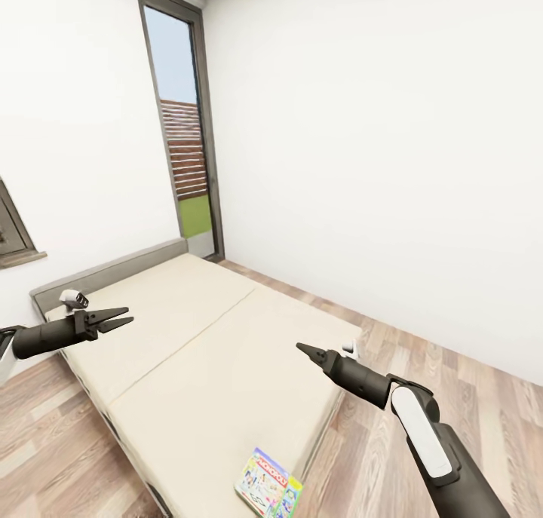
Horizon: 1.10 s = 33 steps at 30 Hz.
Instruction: Put all the toys in the child's room - the three board games (two on the bed and one on the table), the two jigsaw puzzles on the table, and the tennis ball on the table - inside the toy box on the table in the child's room.
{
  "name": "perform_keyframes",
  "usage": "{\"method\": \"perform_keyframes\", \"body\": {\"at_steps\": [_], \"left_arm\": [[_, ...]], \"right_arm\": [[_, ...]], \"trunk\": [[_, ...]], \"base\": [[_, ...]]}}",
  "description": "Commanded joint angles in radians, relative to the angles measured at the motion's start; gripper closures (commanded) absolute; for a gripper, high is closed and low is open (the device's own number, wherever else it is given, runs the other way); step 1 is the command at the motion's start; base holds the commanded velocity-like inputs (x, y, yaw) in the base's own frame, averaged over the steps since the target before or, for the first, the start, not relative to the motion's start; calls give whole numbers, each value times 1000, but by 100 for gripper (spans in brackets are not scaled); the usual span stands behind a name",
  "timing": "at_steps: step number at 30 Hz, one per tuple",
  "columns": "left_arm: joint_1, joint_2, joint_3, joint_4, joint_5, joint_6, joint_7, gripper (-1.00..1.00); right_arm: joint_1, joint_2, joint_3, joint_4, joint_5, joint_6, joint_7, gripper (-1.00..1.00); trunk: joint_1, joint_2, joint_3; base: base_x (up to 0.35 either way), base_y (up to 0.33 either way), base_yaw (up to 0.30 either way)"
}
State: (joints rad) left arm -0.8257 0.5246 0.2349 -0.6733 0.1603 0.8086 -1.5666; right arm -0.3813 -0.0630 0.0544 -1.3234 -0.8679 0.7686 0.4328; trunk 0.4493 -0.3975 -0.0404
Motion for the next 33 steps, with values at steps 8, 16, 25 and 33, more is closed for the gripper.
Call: {"method": "perform_keyframes", "body": {"at_steps": [8, 16, 25, 33], "left_arm": [[-1, 0, 0, 0, 0, 11, -4, -100], [-1, 0, 0, 0, -1, 11, -4, -100], [-1, 0, 0, 0, -1, 11, -4, -100], [-1, -4, 0, 0, -1, 11, -4, -100]], "right_arm": [[-1, -1, 0, 0, -1, 3, 1, -100], [-1, -1, 0, 0, -2, 3, 1, -100], [-1, -1, 1, 0, -1, 3, 1, -100], [-2, -1, 1, 0, -1, 3, 1, -100]], "trunk": [[1, -2, -2], [1, -2, -2], [1, -2, -2], [1, -2, -2]], "base": [[0, -155, 220], [0, -60, 56], [0, -237, 211], [0, -294, 283]]}}
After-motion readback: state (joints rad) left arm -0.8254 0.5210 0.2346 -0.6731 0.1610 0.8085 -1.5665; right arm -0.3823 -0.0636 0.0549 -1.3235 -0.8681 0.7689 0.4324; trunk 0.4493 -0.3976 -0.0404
